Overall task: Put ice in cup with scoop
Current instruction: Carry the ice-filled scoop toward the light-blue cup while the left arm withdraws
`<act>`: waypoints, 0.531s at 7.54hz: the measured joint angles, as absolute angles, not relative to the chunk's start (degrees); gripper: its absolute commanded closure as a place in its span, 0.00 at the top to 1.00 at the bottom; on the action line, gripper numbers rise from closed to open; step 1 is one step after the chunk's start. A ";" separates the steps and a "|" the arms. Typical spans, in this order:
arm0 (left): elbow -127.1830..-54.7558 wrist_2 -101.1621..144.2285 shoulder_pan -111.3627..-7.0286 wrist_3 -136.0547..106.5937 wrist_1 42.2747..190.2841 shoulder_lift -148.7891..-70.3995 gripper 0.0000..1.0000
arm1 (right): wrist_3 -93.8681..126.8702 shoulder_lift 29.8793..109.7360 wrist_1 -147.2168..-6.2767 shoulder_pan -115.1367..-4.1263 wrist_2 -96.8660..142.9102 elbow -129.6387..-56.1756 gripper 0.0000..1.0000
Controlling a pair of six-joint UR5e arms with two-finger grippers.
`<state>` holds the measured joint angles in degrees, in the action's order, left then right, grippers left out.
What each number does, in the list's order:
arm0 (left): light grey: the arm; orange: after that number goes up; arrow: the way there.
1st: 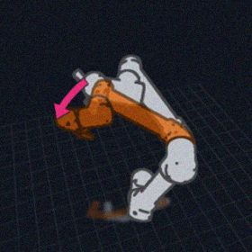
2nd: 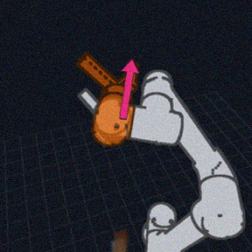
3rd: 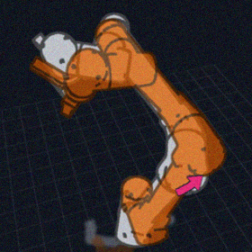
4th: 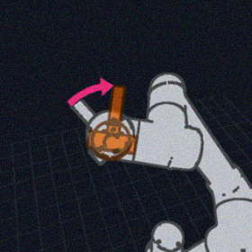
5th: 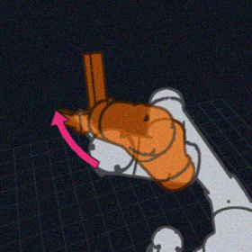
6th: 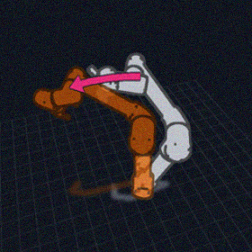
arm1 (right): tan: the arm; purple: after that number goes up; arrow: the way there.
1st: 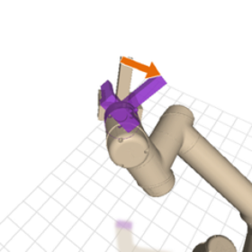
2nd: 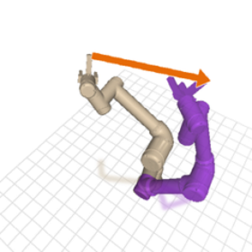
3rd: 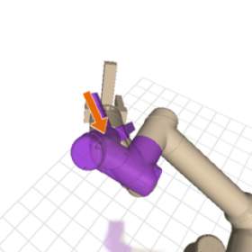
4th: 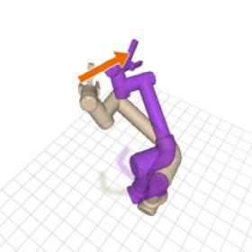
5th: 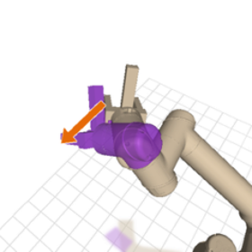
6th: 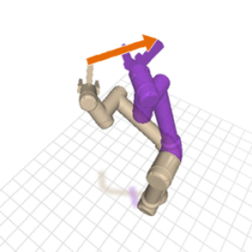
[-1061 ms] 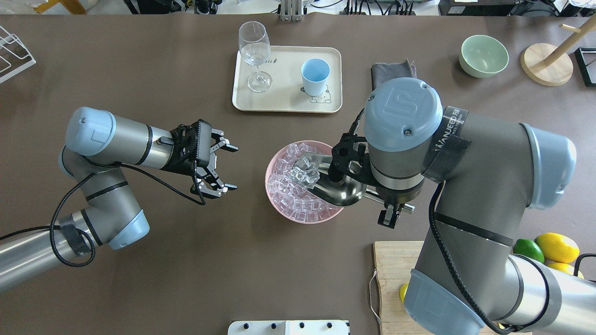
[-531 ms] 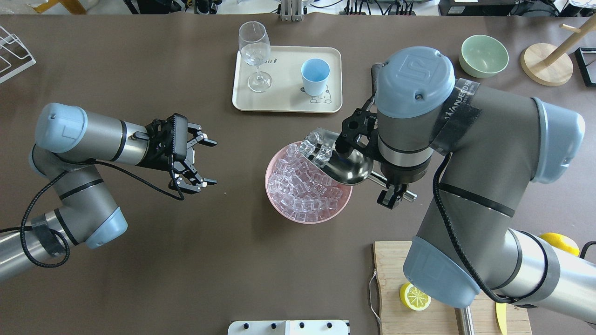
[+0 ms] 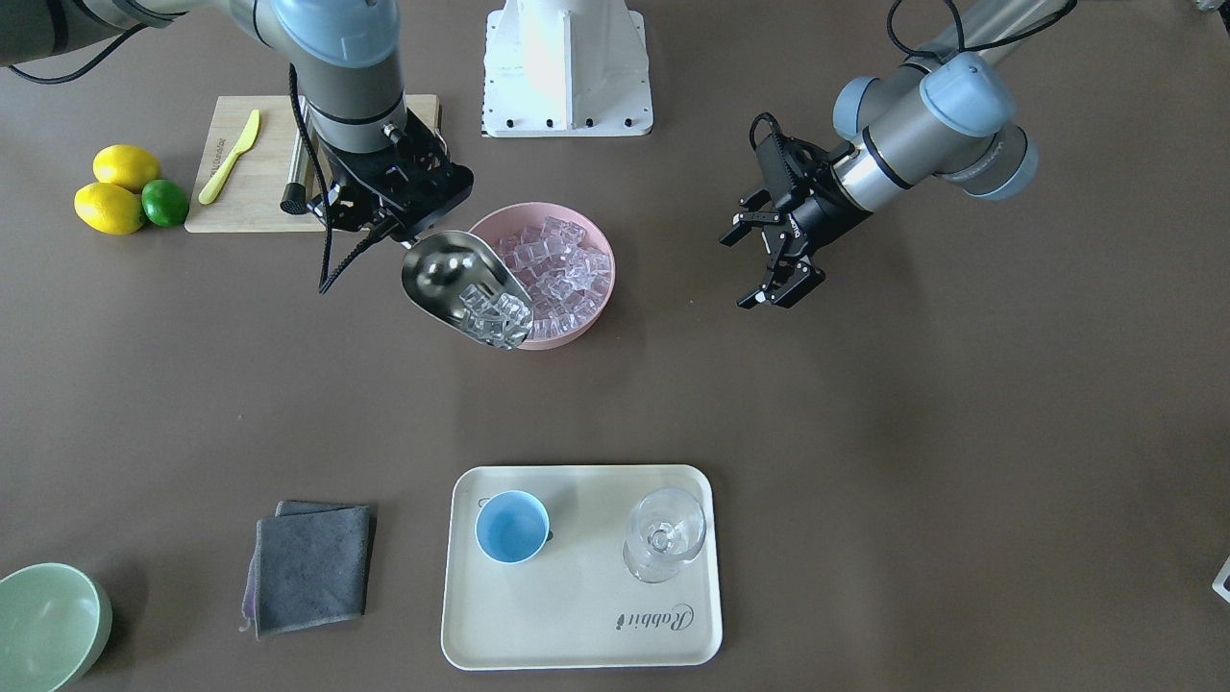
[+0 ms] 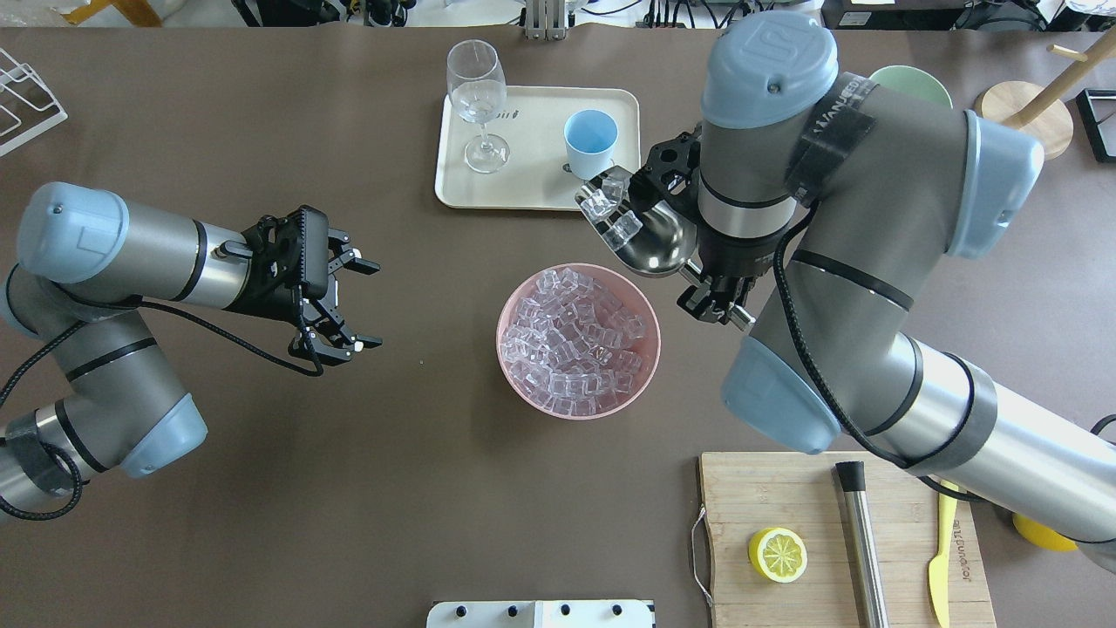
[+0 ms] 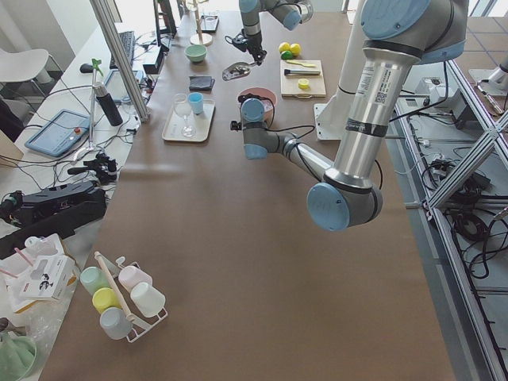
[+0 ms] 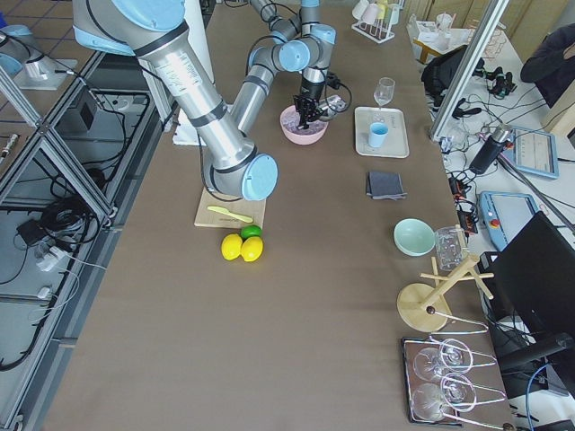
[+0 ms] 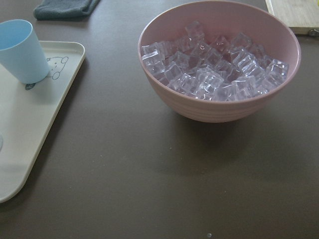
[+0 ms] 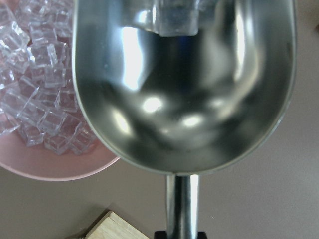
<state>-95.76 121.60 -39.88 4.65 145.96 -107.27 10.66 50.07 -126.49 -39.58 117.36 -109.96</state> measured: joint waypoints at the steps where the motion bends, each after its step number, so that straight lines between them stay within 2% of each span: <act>1: -96.97 121.45 -40.49 4.66 143.50 -106.44 0.98 | 11.20 48.21 -126.15 -41.13 119.52 -106.47 0.00; 4: -105.57 121.48 -44.03 4.66 132.38 -100.18 0.98 | 11.42 39.45 -126.40 -44.36 124.87 -92.03 0.00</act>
<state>-105.57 121.48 -44.03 4.66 132.38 -100.18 11.42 39.45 -126.40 -44.36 124.87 -92.03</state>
